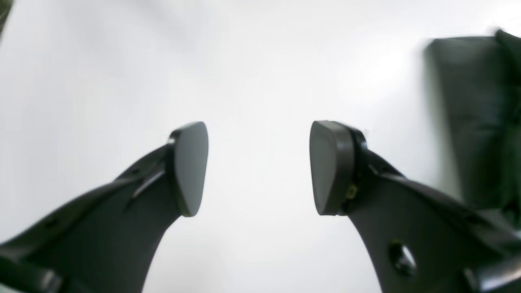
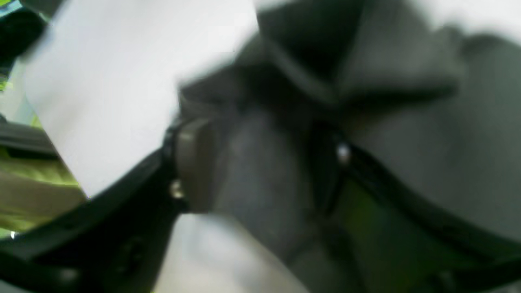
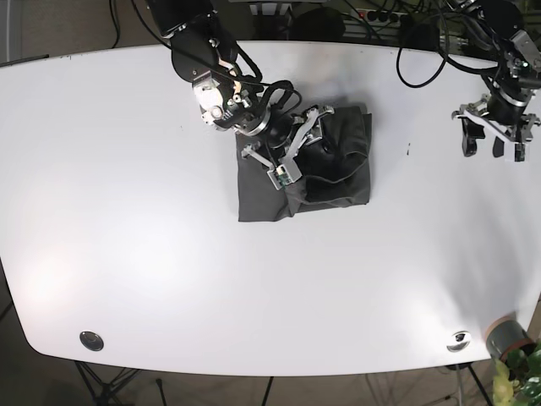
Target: Fold the T-shirt properly
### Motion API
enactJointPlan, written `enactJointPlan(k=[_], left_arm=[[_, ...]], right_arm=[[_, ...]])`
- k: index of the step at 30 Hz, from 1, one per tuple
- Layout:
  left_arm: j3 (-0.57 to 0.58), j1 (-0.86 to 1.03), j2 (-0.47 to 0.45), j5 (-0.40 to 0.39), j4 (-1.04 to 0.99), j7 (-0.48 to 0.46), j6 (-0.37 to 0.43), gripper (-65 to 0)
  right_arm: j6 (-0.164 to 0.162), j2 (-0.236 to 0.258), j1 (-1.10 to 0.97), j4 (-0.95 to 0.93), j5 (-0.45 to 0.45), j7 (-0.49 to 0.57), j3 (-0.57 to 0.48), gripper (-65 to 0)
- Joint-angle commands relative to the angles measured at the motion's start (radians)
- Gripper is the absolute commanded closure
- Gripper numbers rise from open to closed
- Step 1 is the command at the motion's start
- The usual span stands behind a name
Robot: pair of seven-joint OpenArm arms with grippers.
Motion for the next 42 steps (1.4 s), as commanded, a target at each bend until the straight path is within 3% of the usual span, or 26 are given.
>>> enactJointPlan(k=[1, 5, 11, 19, 27, 30, 36, 38, 42], left_arm=[[-0.009, -0.008, -0.031, -0.021, 0.016, -0.026, -0.003, -36.5], [-0.007, -0.008, -0.042, -0.021, 0.014, -0.026, -0.003, -36.5], [0.002, -0.013, -0.038, -0.018, 0.014, -0.026, -0.003, -36.5], [0.066, -0.011, -0.037, -0.018, 0.014, -0.026, -0.003, -36.5], [0.066, -0.008, -0.037, -0.018, 0.014, -0.026, -0.003, -36.5], [0.068, -0.008, -0.037, -0.021, 0.019, -0.026, -0.003, -36.5], [0.083, -0.01, -0.037, -0.021, 0.02, -0.026, -0.003, -36.5], [0.114, -0.01, -0.037, -0.021, 0.022, -0.026, -0.003, -36.5], [0.146, 0.007, -0.035, -0.015, 0.06, -0.024, -0.003, -36.5]], right_arm=[[0.006, -0.042, 0.033, -0.053, 0.006, 0.024, -0.001, -28.2], [0.006, -0.077, 0.087, -0.139, 0.008, 0.024, -0.038, -29.6], [-0.003, -0.08, 0.108, -0.068, 0.017, 0.021, -0.087, -29.5], [-0.005, 0.004, 0.088, 0.052, 0.018, 0.015, -0.053, -29.3], [0.0, 0.01, 0.094, 0.022, 0.018, 0.015, 0.0, -29.8], [0.004, -0.013, 0.153, -0.062, 0.018, 0.015, 0.0, -29.8], [0.007, -0.122, 0.329, -0.347, 0.018, 0.066, 0.0, -29.8], [0.007, -0.123, 0.387, -0.421, 0.021, 0.096, -0.001, -29.8], [-0.002, -0.123, 0.473, -0.441, 0.146, 0.123, -0.053, -29.8]])
